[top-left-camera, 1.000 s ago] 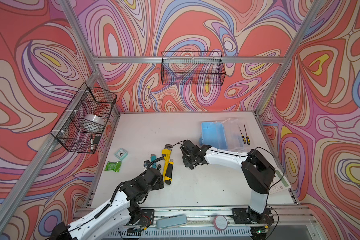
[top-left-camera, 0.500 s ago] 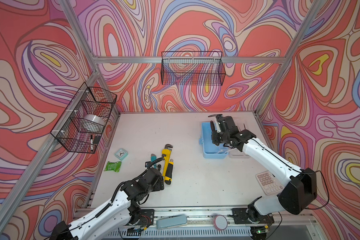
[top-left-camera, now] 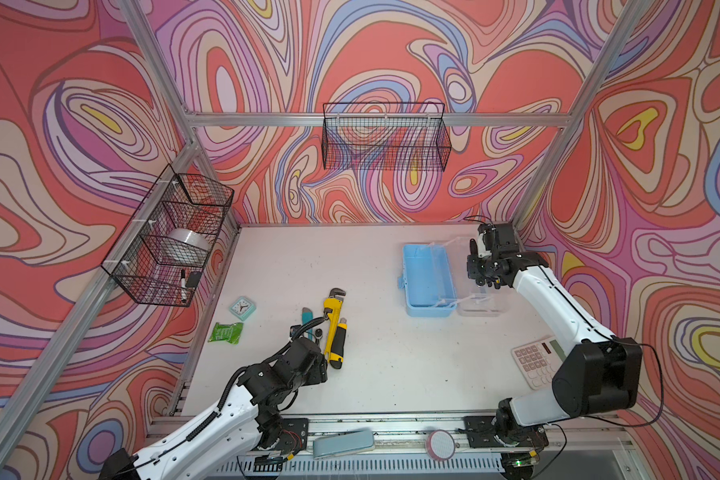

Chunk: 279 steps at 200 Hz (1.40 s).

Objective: Pack the tool kit
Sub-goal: 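Lower the ratchet into the lid beside the files with the right gripper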

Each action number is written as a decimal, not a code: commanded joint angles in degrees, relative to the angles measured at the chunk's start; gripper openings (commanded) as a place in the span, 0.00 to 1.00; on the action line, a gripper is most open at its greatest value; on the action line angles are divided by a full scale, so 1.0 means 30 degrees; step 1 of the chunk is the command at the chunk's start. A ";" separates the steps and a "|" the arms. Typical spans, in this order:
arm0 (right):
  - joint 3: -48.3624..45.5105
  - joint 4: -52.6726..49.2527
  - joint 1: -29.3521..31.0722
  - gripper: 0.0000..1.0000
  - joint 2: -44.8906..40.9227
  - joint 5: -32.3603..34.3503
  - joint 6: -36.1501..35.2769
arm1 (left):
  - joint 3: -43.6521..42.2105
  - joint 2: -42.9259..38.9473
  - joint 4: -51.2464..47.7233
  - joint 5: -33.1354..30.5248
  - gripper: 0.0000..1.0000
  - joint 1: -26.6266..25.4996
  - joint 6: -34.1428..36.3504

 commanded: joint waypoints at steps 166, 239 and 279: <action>0.0253 0.0834 -0.0523 0.00 0.2486 -0.1918 -0.0105 | -0.0553 0.0329 0.0434 0.0468 0.72 -0.0026 -0.0299; 0.0637 0.0536 -0.0536 0.30 0.2369 -0.1792 0.0403 | -0.0967 0.0974 0.1370 0.0461 0.64 -0.0026 -0.0641; 0.0774 0.0308 -0.0549 0.38 0.2015 -0.1997 0.0480 | -0.1141 0.0937 0.2133 -0.0398 0.61 -0.0026 -0.0709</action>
